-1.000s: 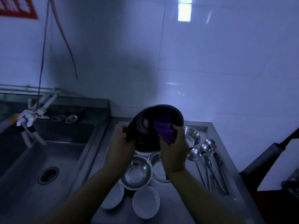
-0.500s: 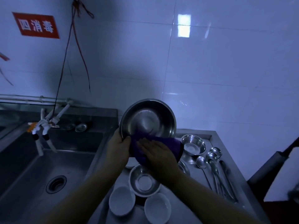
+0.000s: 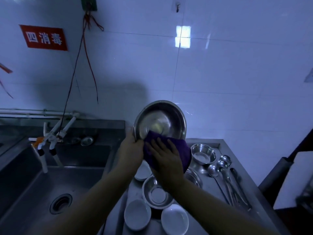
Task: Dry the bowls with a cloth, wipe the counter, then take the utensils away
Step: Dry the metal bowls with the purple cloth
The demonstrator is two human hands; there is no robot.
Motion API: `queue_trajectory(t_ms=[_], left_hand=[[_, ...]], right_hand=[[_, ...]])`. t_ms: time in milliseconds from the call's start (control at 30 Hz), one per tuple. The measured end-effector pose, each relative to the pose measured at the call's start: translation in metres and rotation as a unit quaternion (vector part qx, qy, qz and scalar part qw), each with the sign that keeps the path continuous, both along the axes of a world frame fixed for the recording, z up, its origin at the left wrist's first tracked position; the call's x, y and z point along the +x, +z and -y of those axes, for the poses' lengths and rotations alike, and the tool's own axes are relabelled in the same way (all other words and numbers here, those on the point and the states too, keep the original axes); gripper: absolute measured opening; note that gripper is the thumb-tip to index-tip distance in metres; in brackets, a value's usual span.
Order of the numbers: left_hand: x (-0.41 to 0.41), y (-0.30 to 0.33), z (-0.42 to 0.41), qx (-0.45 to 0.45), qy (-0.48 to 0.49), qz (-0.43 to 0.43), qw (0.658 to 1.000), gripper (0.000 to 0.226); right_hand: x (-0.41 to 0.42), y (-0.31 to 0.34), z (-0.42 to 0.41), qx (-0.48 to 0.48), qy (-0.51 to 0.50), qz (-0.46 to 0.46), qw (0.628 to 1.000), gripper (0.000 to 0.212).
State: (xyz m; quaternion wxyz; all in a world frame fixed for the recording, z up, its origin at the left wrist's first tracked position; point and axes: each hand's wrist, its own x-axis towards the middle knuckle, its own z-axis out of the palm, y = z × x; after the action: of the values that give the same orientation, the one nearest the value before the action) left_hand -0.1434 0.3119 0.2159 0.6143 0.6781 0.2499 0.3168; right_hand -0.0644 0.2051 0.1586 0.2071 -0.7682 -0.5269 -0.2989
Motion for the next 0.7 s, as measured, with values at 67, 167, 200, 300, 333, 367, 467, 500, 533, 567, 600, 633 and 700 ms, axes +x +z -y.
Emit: queue_trajectory(t_ms=[67, 167, 200, 300, 333, 367, 467, 500, 533, 567, 600, 633, 700], left_hand=[[-0.002, 0.001, -0.005, 0.004, 0.004, -0.006, 1.0, 0.042], [-0.013, 0.006, -0.023, 0.033, -0.018, -0.039, 0.999, 0.038], [-0.019, 0.01, -0.031, 0.049, -0.033, -0.054, 0.997, 0.036], [-0.034, 0.03, -0.056, 0.103, -0.111, -0.108, 0.983, 0.032], [-0.037, 0.037, -0.062, 0.103, -0.135, -0.115, 0.979, 0.033], [-0.038, 0.043, -0.064, 0.094, -0.146, -0.11, 0.979, 0.032], [-0.042, 0.044, -0.055, 0.067, -0.082, -0.054, 0.993, 0.025], [-0.044, 0.038, -0.049, 0.063, -0.057, -0.04, 0.996, 0.026], [-0.046, 0.031, -0.042, 0.055, -0.048, -0.031, 0.997, 0.03], [-0.049, 0.024, -0.036, 0.034, -0.054, -0.025, 0.998, 0.035], [-0.051, 0.017, -0.03, 0.0, -0.066, -0.017, 0.998, 0.038], [-0.053, 0.011, -0.025, -0.034, -0.074, -0.007, 0.997, 0.039], [-0.054, 0.004, -0.02, -0.079, -0.053, 0.015, 0.995, 0.034]], right_hand=[[-0.015, 0.0, -0.012, 0.029, 0.008, -0.029, 0.999, 0.048], [-0.005, 0.001, -0.008, 0.015, 0.085, 0.039, 0.996, 0.047], [0.004, 0.002, -0.001, -0.014, 0.109, 0.087, 0.99, 0.047], [0.03, 0.012, 0.02, -0.12, 0.152, 0.224, 0.955, 0.043], [0.036, 0.016, 0.023, -0.128, 0.158, 0.249, 0.947, 0.042], [0.038, 0.019, 0.023, -0.113, 0.16, 0.259, 0.946, 0.038], [0.026, 0.028, 0.012, -0.014, 0.157, 0.246, 0.956, 0.023], [0.018, 0.028, 0.007, 0.009, 0.151, 0.242, 0.958, 0.02], [0.008, 0.028, 0.004, 0.022, 0.145, 0.235, 0.961, 0.02], [-0.001, 0.026, 0.002, 0.029, 0.137, 0.225, 0.964, 0.021], [-0.01, 0.024, 0.0, 0.036, 0.129, 0.21, 0.968, 0.022], [-0.018, 0.021, -0.002, 0.045, 0.119, 0.194, 0.973, 0.024], [-0.032, 0.017, -0.008, 0.062, 0.101, 0.162, 0.98, 0.025]])
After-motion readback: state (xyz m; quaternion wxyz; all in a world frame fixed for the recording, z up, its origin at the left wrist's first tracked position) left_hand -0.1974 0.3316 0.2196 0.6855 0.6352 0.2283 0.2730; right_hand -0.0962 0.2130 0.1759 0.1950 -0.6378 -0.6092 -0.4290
